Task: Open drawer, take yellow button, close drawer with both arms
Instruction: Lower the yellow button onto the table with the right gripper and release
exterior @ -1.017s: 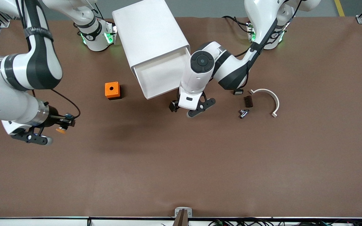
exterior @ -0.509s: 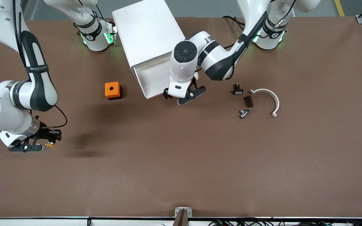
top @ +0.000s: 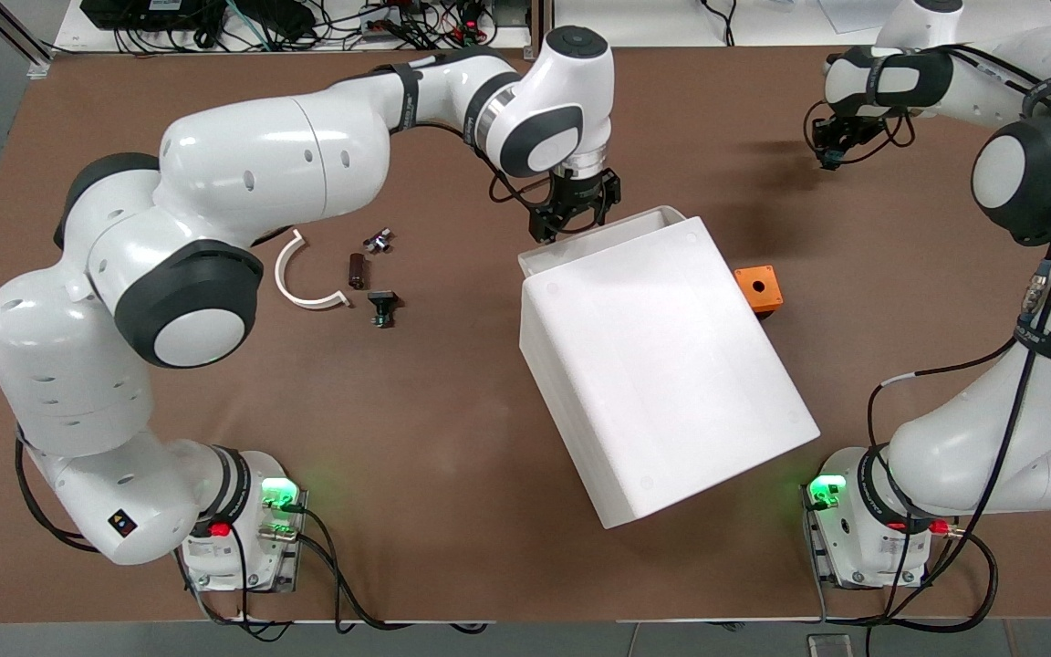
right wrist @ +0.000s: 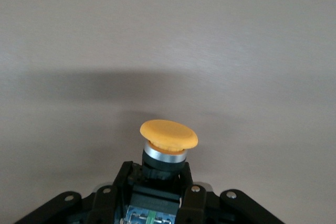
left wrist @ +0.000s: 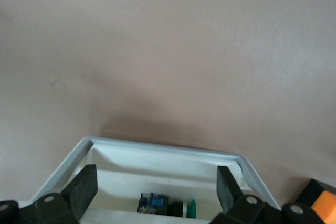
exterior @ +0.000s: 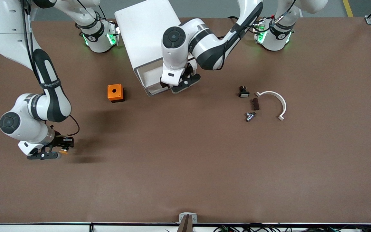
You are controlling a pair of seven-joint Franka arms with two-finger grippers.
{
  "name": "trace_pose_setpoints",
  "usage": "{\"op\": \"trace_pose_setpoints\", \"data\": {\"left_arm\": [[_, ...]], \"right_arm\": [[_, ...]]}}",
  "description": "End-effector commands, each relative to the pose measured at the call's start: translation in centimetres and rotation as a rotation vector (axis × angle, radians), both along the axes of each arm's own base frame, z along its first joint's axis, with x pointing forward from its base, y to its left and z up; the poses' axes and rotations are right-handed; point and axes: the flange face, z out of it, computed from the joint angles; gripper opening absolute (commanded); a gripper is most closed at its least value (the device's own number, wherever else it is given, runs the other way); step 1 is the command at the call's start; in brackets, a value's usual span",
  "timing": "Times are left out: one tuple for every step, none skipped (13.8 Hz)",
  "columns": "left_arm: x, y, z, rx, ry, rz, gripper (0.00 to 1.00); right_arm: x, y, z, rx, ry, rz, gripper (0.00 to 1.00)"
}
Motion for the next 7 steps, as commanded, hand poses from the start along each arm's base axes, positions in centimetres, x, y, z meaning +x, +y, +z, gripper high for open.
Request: {"op": "trace_pose_setpoints", "data": {"left_arm": [[-1.8, -0.6, 0.9, -0.012, 0.051, 0.045, 1.00], [-2.4, -0.8, 0.7, -0.014, 0.077, 0.050, 1.00], [-3.0, -1.2, 0.6, -0.022, 0.108, 0.057, 1.00], [-3.3, -1.4, 0.6, -0.035, 0.133, 0.069, 1.00], [-3.4, -1.5, 0.5, -0.045, 0.163, 0.097, 1.00], [-3.6, -1.6, 0.4, -0.053, 0.185, 0.115, 1.00], [-3.7, -1.7, 0.3, -0.061, 0.207, 0.127, 1.00]], "right_arm": [[1.9, 1.1, -1.4, 0.012, -0.009, -0.004, 0.01], [2.0, 1.6, -1.8, 0.009, -0.005, 0.005, 0.01], [2.0, 2.0, -2.1, 0.009, -0.001, 0.011, 0.01], [2.0, 2.3, -2.3, 0.009, 0.002, 0.016, 0.03], [1.9, 2.4, -2.5, 0.008, 0.005, 0.018, 0.06], [1.9, 2.4, -2.9, 0.003, 0.010, 0.024, 0.10], [2.0, 2.4, -3.1, -0.001, 0.012, 0.031, 0.11]]}}
